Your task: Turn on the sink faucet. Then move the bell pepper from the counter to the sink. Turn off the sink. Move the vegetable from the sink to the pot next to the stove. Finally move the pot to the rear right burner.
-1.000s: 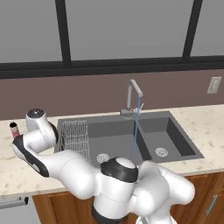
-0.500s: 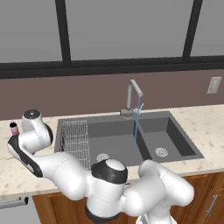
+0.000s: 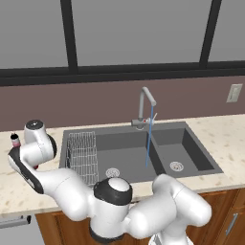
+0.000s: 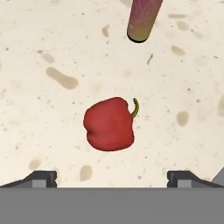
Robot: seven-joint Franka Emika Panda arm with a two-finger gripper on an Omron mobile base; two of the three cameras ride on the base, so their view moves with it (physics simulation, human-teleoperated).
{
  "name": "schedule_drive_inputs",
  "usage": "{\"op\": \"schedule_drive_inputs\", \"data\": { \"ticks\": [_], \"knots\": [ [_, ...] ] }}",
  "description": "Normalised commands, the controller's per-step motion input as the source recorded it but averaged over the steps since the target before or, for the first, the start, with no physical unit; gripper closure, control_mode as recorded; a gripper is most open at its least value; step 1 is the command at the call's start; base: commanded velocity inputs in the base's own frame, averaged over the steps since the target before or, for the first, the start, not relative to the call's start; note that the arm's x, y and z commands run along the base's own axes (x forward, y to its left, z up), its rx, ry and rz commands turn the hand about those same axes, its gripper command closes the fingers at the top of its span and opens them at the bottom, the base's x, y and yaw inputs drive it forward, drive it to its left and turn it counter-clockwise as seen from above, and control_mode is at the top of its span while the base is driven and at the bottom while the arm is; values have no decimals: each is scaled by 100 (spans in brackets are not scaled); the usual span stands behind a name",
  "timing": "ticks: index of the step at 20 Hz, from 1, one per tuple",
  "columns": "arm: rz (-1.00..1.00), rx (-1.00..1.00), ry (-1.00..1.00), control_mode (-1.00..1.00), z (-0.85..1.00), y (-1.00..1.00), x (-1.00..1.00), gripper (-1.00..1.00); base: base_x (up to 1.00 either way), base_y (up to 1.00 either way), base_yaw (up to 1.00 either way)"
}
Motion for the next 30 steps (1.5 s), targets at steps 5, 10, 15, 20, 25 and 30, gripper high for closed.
{"op": "schedule_drive_inputs", "data": {
  "ticks": [5,10,15,20,25,30],
  "knots": [
    [1,0,0,-100,-16,2,16,-100,0,0,0],
    [0,0,0,-100,-13,9,14,-100,0,0,0],
    [0,0,1,-100,-9,16,15,-100,0,0,0],
    [0,0,2,-100,-7,21,15,-100,0,0,0],
    [0,0,2,-100,-7,18,9,-100,0,0,0],
    [0,0,1,-100,-6,5,3,-100,0,0,0]
  ]
}}
